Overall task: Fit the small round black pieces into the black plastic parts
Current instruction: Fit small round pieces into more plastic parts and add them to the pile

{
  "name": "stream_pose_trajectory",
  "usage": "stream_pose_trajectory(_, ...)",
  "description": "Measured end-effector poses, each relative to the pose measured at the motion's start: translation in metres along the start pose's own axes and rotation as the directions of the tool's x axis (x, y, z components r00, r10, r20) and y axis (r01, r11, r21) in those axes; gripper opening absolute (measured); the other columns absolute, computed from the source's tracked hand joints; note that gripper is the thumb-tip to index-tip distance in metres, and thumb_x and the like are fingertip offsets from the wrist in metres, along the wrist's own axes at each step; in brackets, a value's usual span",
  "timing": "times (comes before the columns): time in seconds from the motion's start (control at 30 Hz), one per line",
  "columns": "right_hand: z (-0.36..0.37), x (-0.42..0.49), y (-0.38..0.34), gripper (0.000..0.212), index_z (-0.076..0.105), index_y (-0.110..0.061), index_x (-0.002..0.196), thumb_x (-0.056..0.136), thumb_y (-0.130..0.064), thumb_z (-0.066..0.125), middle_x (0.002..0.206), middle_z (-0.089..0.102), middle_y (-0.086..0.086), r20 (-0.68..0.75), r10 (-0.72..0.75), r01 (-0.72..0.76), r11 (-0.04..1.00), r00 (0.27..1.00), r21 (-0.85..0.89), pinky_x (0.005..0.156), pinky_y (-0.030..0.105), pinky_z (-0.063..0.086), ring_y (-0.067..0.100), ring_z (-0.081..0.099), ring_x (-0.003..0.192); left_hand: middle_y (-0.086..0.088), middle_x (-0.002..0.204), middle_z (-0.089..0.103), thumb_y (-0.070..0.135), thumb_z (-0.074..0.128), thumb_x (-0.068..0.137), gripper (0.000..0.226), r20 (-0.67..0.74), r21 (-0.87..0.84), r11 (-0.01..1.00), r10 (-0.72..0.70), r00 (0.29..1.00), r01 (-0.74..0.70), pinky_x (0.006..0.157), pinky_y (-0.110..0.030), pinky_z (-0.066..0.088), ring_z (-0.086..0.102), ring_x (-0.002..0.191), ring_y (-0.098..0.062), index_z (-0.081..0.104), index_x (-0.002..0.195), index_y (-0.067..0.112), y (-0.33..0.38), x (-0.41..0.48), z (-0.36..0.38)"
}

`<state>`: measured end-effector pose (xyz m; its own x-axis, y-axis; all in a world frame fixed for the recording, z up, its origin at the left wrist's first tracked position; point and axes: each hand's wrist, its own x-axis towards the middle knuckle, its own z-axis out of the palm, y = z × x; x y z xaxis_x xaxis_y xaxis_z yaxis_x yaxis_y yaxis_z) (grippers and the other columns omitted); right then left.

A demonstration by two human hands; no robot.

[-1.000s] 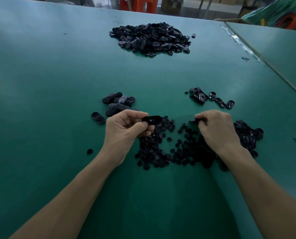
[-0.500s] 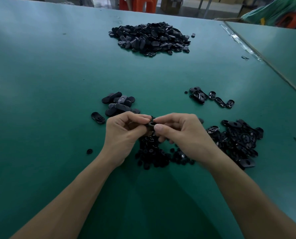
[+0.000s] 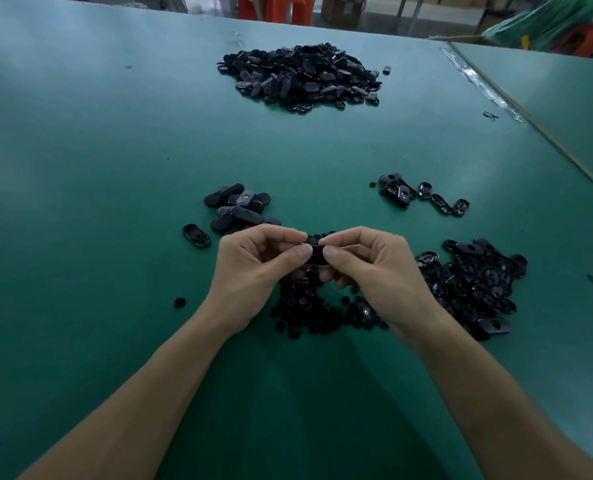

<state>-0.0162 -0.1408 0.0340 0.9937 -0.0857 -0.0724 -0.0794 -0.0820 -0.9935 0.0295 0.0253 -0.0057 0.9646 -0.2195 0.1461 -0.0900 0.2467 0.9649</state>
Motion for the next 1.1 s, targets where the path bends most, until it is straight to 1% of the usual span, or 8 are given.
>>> stream_pose_trajectory(0.13, 0.001, 0.000, 0.003, 0.006, 0.070, -0.012, 0.092, 0.089, -0.008, 0.072, 0.077, 0.075, 0.003, -0.079, -0.016, 0.015, 1.000, 0.997, -0.014, 0.059, 0.019, 0.051, 0.012, 0.069, 0.066, -0.003, 0.068, 0.071, 0.017, 0.078, 0.074, 0.013, 0.010, -0.023, 1.000, -0.021, 1.000, 0.021, 0.059, -0.023, 0.058, 0.068, 0.063, -0.015, 0.075, 0.087, 0.015, -0.001, 0.000, 0.000)
stream_pose_trajectory(0.23, 0.000, 0.003, 0.003, 0.012, 0.067, -0.014, 0.085, 0.082, -0.013, 0.079, 0.073, 0.074, 0.004, -0.156, -0.081, 0.073, 0.996, 0.984, -0.058, 0.060, 0.020, 0.051, 0.013, 0.069, 0.066, 0.000, 0.070, 0.072, 0.016, 0.079, 0.074, 0.028, 0.099, 0.029, 0.999, -0.025, 0.995, 0.023, 0.063, -0.020, 0.055, 0.066, 0.064, -0.010, 0.073, 0.101, 0.014, 0.000, -0.002, -0.002)
stream_pose_trajectory(0.43, -0.004, 0.011, -0.003, 0.019, 0.073, -0.018, 0.087, 0.086, 0.001, 0.072, 0.080, 0.077, 0.002, -0.060, -0.162, 0.158, 0.984, 0.985, -0.077, 0.070, 0.019, 0.055, 0.014, 0.074, 0.077, 0.011, 0.064, 0.058, 0.009, 0.074, 0.087, 0.030, 0.184, 0.189, 0.979, 0.043, 0.982, -0.078, 0.057, -0.021, 0.049, 0.056, 0.058, -0.010, 0.071, 0.114, 0.023, -0.001, -0.002, -0.001)
stream_pose_trajectory(0.5, -0.010, 0.012, 0.001, 0.018, 0.074, -0.020, 0.091, 0.087, -0.002, 0.072, 0.079, 0.076, -0.002, -0.112, -0.169, 0.139, 0.961, 0.979, -0.240, 0.073, 0.019, 0.056, 0.008, 0.073, 0.077, 0.008, 0.065, 0.060, 0.007, 0.070, 0.090, 0.025, 0.139, 0.161, 0.984, 0.057, 0.989, -0.080, 0.057, -0.023, 0.053, 0.063, 0.060, -0.014, 0.072, 0.110, 0.023, 0.000, -0.002, -0.001)
stream_pose_trajectory(0.6, -0.015, 0.010, 0.009, 0.015, 0.076, -0.020, 0.100, 0.087, -0.014, 0.075, 0.084, 0.072, -0.014, -0.087, -0.163, 0.071, 0.769, 0.983, -0.635, 0.079, 0.010, 0.052, -0.004, 0.067, 0.078, 0.002, 0.067, 0.065, 0.017, 0.066, 0.091, 0.011, 0.042, 0.039, 0.999, 0.021, 0.999, -0.022, 0.053, -0.023, 0.054, 0.067, 0.058, -0.015, 0.071, 0.100, 0.014, 0.001, -0.001, 0.000)
stream_pose_trajectory(0.7, -0.014, 0.005, 0.016, 0.018, 0.075, -0.021, 0.104, 0.087, -0.026, 0.075, 0.092, 0.070, -0.007, -0.044, -0.089, 0.024, 0.644, 0.995, -0.765, 0.085, 0.026, 0.056, 0.004, 0.065, 0.083, -0.004, 0.071, 0.071, 0.027, 0.064, 0.089, 0.019, 0.006, -0.025, 1.000, -0.018, 1.000, 0.019, 0.052, -0.024, 0.054, 0.070, 0.060, -0.019, 0.070, 0.094, 0.010, 0.001, 0.000, 0.000)
stream_pose_trajectory(0.97, -0.011, 0.006, 0.015, 0.006, 0.068, -0.023, 0.087, 0.091, -0.027, 0.070, 0.087, 0.063, -0.006, -0.021, -0.034, 0.003, 0.588, 0.999, -0.809, 0.080, 0.039, 0.055, 0.013, 0.060, 0.082, -0.008, 0.080, 0.075, 0.023, 0.071, 0.083, 0.014, -0.038, -0.095, 0.995, -0.033, 0.999, 0.029, 0.062, -0.023, 0.057, 0.074, 0.073, -0.020, 0.075, 0.088, 0.010, 0.001, 0.001, 0.001)
stream_pose_trajectory(1.1, -0.012, 0.003, 0.010, 0.017, 0.054, -0.028, 0.082, 0.097, -0.023, 0.061, 0.076, 0.065, -0.007, -0.045, -0.079, 0.025, 0.714, 0.996, -0.700, 0.062, 0.027, 0.050, 0.011, 0.061, 0.070, -0.007, 0.075, 0.075, 0.021, 0.072, 0.080, 0.016, -0.064, -0.086, 0.996, -0.037, 0.997, 0.031, 0.059, -0.021, 0.057, 0.072, 0.066, -0.017, 0.076, 0.092, 0.011, 0.001, 0.001, 0.002)
